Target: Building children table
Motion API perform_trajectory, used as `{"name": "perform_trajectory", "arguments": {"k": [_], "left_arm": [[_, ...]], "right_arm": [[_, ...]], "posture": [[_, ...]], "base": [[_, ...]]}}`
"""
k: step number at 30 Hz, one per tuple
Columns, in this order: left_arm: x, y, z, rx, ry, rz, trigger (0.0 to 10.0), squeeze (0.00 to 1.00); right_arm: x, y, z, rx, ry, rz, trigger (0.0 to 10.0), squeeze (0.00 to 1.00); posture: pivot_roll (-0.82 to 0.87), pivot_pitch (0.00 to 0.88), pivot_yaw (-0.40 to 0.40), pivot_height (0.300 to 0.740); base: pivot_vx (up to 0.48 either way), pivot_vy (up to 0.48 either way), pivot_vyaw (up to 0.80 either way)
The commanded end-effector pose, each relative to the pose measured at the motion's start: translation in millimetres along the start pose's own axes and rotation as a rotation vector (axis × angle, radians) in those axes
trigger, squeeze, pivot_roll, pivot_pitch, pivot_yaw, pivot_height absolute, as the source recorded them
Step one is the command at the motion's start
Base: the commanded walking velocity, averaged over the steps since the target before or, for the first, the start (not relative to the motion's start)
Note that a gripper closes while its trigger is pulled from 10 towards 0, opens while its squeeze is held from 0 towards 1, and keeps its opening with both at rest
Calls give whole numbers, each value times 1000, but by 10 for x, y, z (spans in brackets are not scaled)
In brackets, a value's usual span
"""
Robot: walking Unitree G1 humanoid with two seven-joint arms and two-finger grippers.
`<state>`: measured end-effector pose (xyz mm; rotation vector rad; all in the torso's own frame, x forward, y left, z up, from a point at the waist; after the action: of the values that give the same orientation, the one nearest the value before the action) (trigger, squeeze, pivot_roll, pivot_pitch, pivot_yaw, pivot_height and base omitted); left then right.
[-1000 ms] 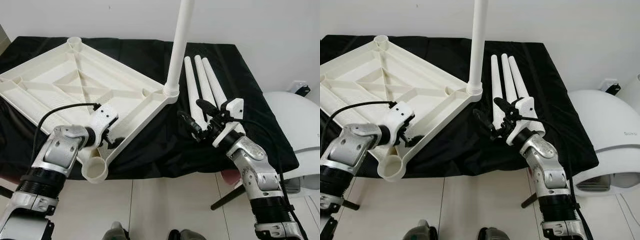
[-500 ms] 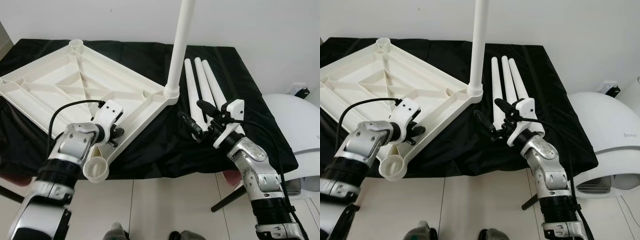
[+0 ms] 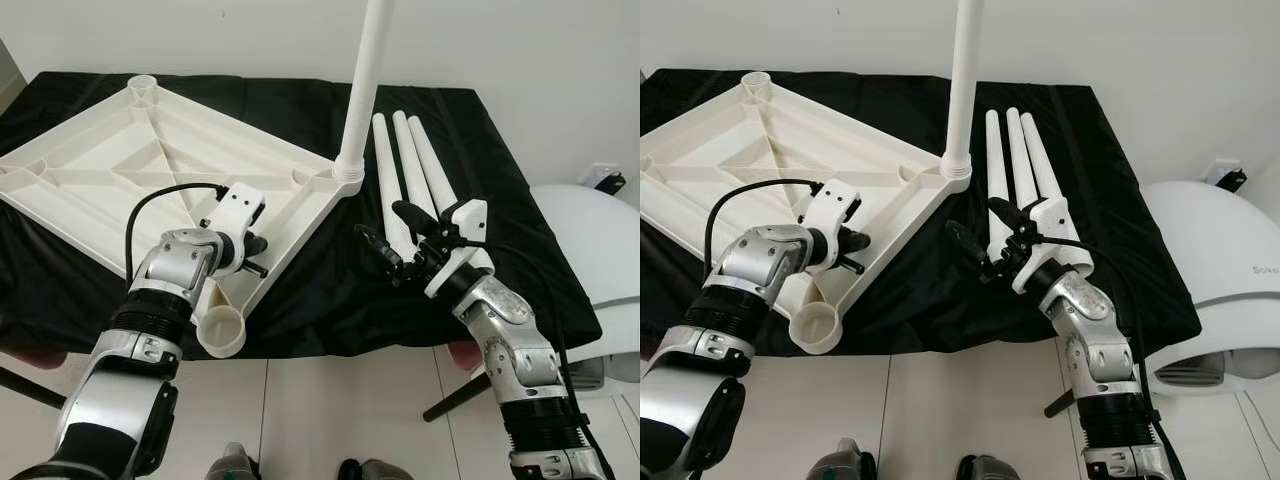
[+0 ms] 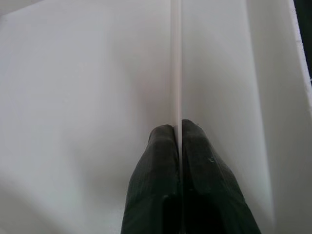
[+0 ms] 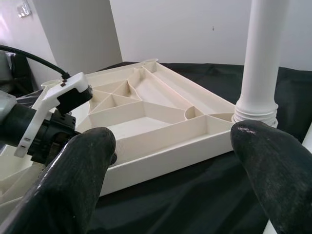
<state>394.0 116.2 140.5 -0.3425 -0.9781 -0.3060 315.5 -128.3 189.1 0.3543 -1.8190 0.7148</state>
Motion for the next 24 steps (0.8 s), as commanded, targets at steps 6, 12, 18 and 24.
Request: {"name": "perform_trajectory", "arguments": {"k": [6, 12, 18, 24], "left_arm": [[449, 51, -22, 128, -185, 53, 0, 0], [574, 114, -46, 221, -238, 83, 0, 0], [663, 199, -32, 308, -286, 161, 10000, 0], [717, 113, -61, 252, -292, 167, 10000, 886]], "right_arm": [[-1, 35, 6, 0, 2, -5, 10000, 0], [14, 65, -9, 3, -4, -10, 10000, 0], [12, 77, -8, 2, -3, -13, 10000, 0], [1, 86, -3, 1, -2, -18, 10000, 0]], "posture": [[-12, 57, 0, 740], [-14, 62, 3, 740], [-13, 67, 7, 740], [-12, 70, 9, 740]], "base": [[0, 0, 0], [0, 0, 0], [0, 0, 0], [0, 0, 0]]}}
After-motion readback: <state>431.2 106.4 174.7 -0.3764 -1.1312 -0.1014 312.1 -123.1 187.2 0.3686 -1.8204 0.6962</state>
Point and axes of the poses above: a point about 5 cm out from each wrist's last joint towards the gripper, its own z axis pointing back from the gripper into the wrist, its own x axis along the axis of the wrist's last joint, y = z × x, the point moved 3 cm from there along -z, pointing out of the wrist towards the gripper, and after that the axes turned 15 degrees about z, right-handed, at the moved point
